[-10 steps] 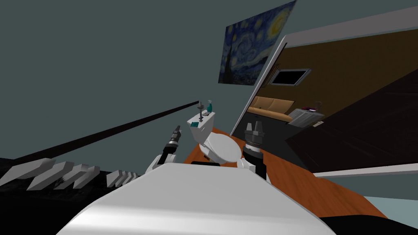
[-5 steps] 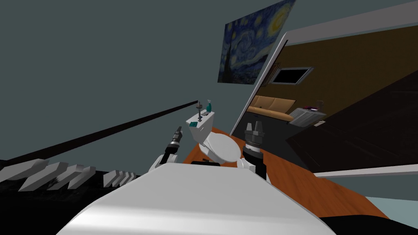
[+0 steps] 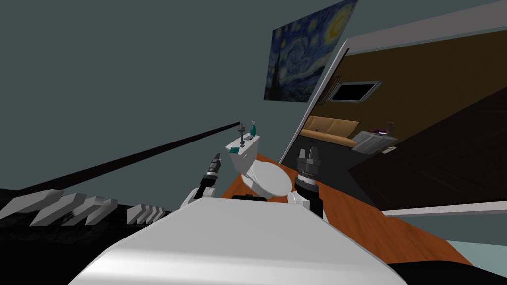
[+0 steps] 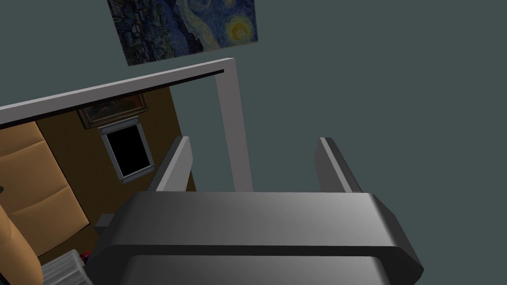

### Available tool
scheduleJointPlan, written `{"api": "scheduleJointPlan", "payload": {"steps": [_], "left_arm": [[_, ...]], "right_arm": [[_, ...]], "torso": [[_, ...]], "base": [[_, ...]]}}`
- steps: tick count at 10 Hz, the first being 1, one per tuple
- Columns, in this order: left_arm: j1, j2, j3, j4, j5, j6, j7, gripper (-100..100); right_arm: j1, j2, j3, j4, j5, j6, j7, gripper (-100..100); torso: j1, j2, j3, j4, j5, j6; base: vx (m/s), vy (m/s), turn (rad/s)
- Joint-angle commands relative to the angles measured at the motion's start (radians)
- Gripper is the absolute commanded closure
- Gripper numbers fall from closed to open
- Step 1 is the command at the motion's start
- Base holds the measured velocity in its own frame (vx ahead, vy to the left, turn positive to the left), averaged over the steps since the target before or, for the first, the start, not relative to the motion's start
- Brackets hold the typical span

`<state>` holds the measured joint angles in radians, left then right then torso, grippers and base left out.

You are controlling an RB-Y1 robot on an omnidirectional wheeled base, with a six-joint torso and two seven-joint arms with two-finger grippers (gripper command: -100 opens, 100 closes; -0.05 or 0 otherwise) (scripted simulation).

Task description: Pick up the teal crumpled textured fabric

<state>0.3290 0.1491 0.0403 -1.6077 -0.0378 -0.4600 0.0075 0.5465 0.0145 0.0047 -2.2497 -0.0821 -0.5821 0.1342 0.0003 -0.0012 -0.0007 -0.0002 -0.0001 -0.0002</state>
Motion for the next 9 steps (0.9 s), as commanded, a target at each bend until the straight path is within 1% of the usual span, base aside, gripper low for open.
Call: {"api": "scheduleJointPlan", "payload": {"steps": [1,2,4,5,8,9], "left_arm": [[0.000,0.000,0.000,0.000,0.000,0.000,0.000,-100],[-0.024,-0.016,0.001,0.030,0.002,-0.005,-0.004,-100],[-0.052,-0.027,0.002,0.063,0.004,-0.011,-0.009,-100],[-0.073,-0.033,0.002,0.089,0.006,-0.015,-0.013,-100],[-0.117,-0.040,0.003,0.142,0.009,-0.025,-0.021,-100],[-0.135,-0.034,0.004,0.163,0.011,-0.029,-0.025,-100]], "right_arm": [[0.000,0.000,0.000,0.000,0.000,0.000,0.000,0],[0.000,0.000,0.000,0.000,0.000,0.000,0.000,0],[0.000,0.000,0.000,0.000,0.000,0.000,0.000,0],[0.000,0.000,0.000,0.000,0.000,0.000,0.000,0],[0.000,0.000,0.000,0.000,0.000,0.000,0.000,0],[0.000,0.000,0.000,0.000,0.000,0.000,0.000,0]], "torso": [[0.000,0.000,0.000,0.000,0.000,0.000],[0.001,0.000,0.000,0.000,0.000,0.000],[-0.002,0.001,0.001,0.000,0.000,0.000],[-0.003,0.001,0.000,0.000,0.000,0.000],[-0.002,0.001,0.000,0.000,0.000,0.000],[-0.002,0.001,0.000,0.000,0.000,0.000]], "base": [[0.019,0.028,-0.039],[-0.005,0.015,-0.024],[-0.005,-0.029,-0.009],[-0.003,-0.034,-0.015],[0.000,-0.018,-0.016],[-0.001,-0.022,-0.016]]}}
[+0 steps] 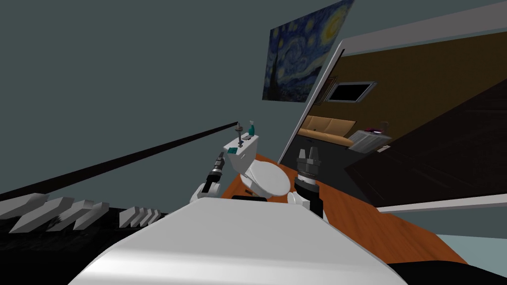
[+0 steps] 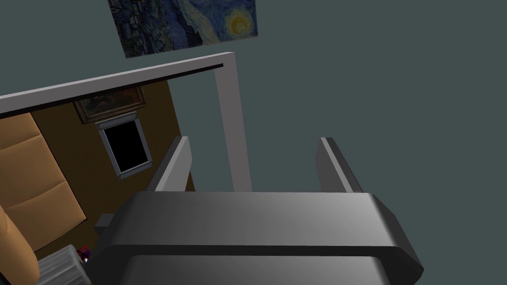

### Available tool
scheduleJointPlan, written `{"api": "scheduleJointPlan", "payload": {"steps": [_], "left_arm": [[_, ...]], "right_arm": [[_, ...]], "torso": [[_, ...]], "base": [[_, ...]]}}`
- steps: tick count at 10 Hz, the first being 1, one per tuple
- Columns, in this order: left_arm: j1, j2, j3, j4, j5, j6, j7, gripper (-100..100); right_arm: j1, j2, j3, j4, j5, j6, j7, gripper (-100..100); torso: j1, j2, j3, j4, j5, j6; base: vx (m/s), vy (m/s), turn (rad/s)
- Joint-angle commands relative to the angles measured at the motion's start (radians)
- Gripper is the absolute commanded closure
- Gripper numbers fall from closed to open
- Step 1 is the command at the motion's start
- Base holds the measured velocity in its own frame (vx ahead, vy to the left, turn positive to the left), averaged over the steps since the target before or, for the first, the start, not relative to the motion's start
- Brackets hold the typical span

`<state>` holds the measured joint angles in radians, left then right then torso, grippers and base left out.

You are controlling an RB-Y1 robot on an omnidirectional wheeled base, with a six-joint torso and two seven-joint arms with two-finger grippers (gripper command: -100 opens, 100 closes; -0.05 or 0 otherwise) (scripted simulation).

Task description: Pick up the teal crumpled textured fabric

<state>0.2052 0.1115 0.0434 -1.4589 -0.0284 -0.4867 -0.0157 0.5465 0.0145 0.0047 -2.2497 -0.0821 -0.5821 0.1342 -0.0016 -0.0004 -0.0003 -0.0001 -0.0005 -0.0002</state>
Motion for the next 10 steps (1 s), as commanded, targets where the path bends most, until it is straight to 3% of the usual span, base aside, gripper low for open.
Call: {"api": "scheduleJointPlan", "payload": {"steps": [1,3,5,10], "left_arm": [[-0.022,0.010,0.001,0.028,0.002,-0.005,-0.003,-100],[-0.051,0.026,0.003,0.067,0.005,-0.011,-0.009,-100],[-0.087,0.016,0.004,0.111,0.008,-0.019,-0.016,-100],[-0.134,-0.088,0.005,0.163,0.011,-0.030,-0.024,-100]], "right_arm": [[0.000,0.000,0.000,0.000,0.000,0.000,0.000,0],[0.000,0.000,0.000,0.000,0.000,0.000,0.000,0],[0.000,0.000,0.000,0.000,0.000,0.000,0.000,0],[0.000,0.000,0.000,0.000,0.000,0.000,0.000,0]], "torso": [[0.000,0.000,0.000,0.000,0.000,0.000],[0.000,0.001,0.000,0.000,0.000,0.000],[0.001,0.001,0.001,0.000,0.000,0.000],[0.000,0.000,0.000,0.000,0.000,0.000]], "base": [[-0.005,-0.020,-0.008],[-0.014,-0.015,-0.009],[-0.012,-0.015,-0.012],[-0.003,-0.012,-0.011]]}}
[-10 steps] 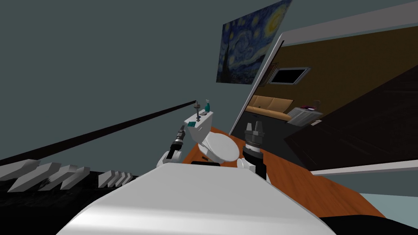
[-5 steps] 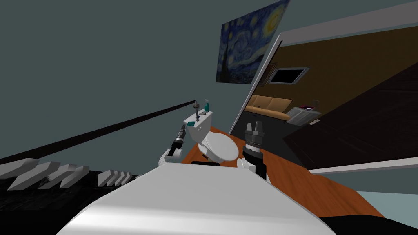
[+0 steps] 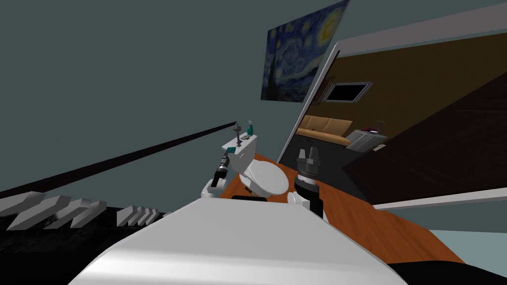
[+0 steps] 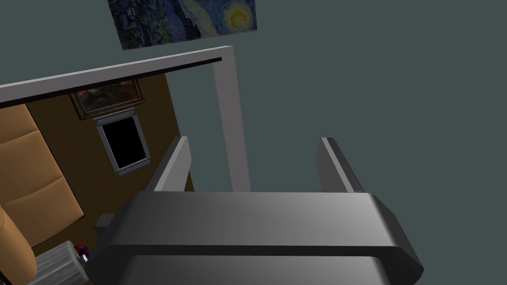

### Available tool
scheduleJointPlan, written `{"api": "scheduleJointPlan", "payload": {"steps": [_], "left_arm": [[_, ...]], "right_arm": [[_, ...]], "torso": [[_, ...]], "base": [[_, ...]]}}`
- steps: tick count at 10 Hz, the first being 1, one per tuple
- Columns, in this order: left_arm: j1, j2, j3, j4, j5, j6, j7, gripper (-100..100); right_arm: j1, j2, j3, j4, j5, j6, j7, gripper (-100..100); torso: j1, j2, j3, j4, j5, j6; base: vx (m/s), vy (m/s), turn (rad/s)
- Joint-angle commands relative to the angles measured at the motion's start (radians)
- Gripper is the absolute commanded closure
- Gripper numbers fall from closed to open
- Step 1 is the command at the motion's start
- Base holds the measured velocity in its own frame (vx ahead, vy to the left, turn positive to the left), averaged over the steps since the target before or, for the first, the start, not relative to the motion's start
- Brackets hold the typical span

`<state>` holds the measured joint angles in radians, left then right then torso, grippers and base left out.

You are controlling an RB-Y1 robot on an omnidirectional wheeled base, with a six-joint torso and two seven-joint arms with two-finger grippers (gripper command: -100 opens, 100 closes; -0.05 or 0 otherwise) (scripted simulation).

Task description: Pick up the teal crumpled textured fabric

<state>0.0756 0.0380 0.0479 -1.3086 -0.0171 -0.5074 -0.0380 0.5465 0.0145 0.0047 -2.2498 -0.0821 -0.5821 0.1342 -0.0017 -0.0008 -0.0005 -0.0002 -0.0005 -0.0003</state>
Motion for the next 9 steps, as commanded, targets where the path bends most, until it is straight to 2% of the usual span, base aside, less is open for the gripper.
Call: {"api": "scheduleJointPlan", "payload": {"steps": [1,2,3,4,5,6,7,9], "left_arm": [[-0.008,-0.032,0.000,0.016,0.000,-0.010,-0.002,-100],[-0.005,-0.017,0.000,0.011,0.001,-0.006,0.000,-100],[-0.006,-0.019,0.000,0.013,0.001,-0.008,0.000,0],[-0.023,-0.018,0.010,0.000,0.003,0.021,-0.001,-100],[-0.030,-0.018,0.014,-0.006,0.004,0.034,-0.002,-100],[-0.022,-0.018,0.010,-0.005,0.003,0.023,-0.001,-100],[-0.022,-0.018,0.010,-0.008,0.004,0.027,-0.002,100],[-0.021,-0.019,0.010,-0.006,0.004,0.028,-0.001,100]], "right_arm": [[0.000,0.000,0.000,0.000,0.000,0.000,0.000,0],[0.000,0.000,0.000,0.000,0.000,0.000,0.000,0],[0.000,0.000,0.000,0.000,0.000,0.000,0.000,0],[0.000,0.000,0.000,0.000,0.000,0.000,0.000,0],[0.000,0.000,0.000,0.000,0.000,0.000,0.000,0],[0.000,0.000,0.000,0.000,0.000,0.000,0.000,0],[0.000,0.000,0.000,0.000,0.000,0.000,0.000,0],[0.000,0.000,0.000,0.000,0.000,0.000,0.000,0]], "torso": [[0.000,0.000,0.000,0.000,0.000,0.000],[0.000,0.000,0.000,0.000,0.000,0.000],[0.001,0.000,0.000,0.000,0.000,0.000],[0.001,0.001,0.000,0.000,0.000,0.000],[0.002,-0.002,-0.001,0.000,0.000,0.000],[0.002,-0.003,-0.002,-0.001,0.000,0.000],[0.002,-0.002,-0.002,-0.001,0.001,0.001],[0.002,-0.002,-0.001,0.001,0.000,0.001]], "base": [[0.015,-0.018,-0.005],[0.006,-0.009,-0.002],[0.000,0.000,0.000],[0.044,0.002,-0.045],[0.064,0.003,-0.047],[0.011,-0.001,-0.012],[0.000,0.000,0.000],[0.000,0.000,0.000]]}}
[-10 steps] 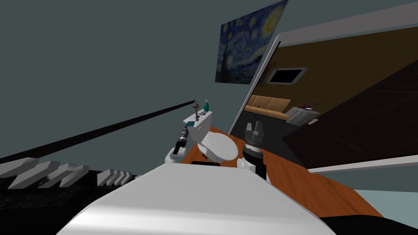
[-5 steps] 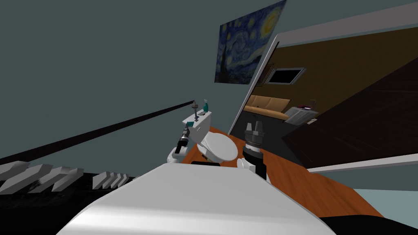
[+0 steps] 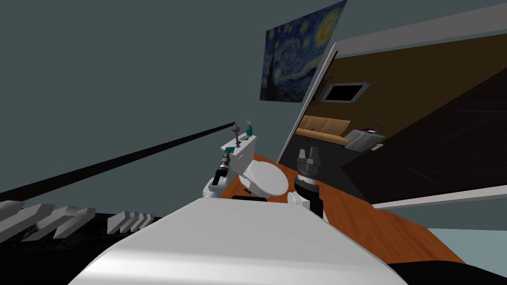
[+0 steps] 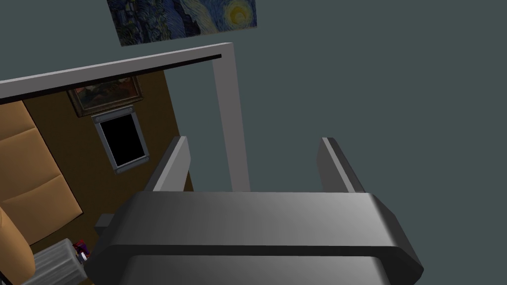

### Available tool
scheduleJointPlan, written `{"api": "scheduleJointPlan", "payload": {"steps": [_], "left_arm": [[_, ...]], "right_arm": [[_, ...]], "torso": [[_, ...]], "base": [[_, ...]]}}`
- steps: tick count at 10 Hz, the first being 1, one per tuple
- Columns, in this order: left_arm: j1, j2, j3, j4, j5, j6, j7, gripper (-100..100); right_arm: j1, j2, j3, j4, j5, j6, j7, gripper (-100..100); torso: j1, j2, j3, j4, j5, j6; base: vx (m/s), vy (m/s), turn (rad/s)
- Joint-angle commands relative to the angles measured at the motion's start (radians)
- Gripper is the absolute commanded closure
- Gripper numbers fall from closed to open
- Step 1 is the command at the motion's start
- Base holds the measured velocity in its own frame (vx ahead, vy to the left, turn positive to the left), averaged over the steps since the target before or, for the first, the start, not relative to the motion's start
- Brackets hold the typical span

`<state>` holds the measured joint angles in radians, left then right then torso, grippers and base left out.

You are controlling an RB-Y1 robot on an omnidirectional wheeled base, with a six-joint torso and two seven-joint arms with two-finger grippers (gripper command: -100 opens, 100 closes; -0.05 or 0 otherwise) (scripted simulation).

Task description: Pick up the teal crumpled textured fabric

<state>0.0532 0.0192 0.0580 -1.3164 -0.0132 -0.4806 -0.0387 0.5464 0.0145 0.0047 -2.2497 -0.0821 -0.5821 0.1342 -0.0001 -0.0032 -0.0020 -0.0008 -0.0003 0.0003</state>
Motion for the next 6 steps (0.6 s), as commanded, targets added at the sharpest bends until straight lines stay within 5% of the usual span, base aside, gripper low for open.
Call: {"api": "scheduleJointPlan", "payload": {"steps": [1,2,3,4,5,6], "left_arm": [[0.000,0.000,0.000,0.000,0.000,0.000,0.000,100],[0.000,0.000,0.000,0.000,0.000,0.000,0.000,100],[0.000,0.000,0.000,0.000,0.000,0.000,0.001,0],[0.014,0.000,-0.008,0.019,-0.003,-0.030,0.001,100],[0.005,-0.002,-0.005,0.013,-0.002,-0.016,0.000,100],[0.007,-0.002,-0.005,0.016,-0.002,-0.021,0.000,0]], "right_arm": [[0.000,0.000,0.000,0.000,0.000,0.000,0.000,0],[0.000,0.000,0.000,0.000,0.000,0.000,0.000,0],[0.000,0.000,0.000,0.000,0.000,0.000,0.000,0],[0.000,0.000,0.000,0.000,0.000,0.000,0.000,0],[0.000,0.000,0.000,0.000,0.000,0.000,0.000,0],[0.000,0.000,0.000,0.000,0.000,0.000,0.000,0]], "torso": [[0.000,0.000,0.000,0.000,0.000,0.000],[0.000,0.000,0.000,0.000,0.000,0.000],[0.000,0.000,0.000,0.000,0.000,0.000],[0.000,0.000,0.000,0.000,0.000,0.000],[0.000,0.002,0.001,0.000,0.000,-0.001],[0.000,0.001,0.001,0.000,-0.001,0.000]], "base": [[0.000,0.000,0.000],[0.000,0.000,0.000],[0.000,0.000,0.000],[-0.032,-0.001,0.057],[-0.023,-0.003,0.017],[0.000,0.000,0.000]]}}
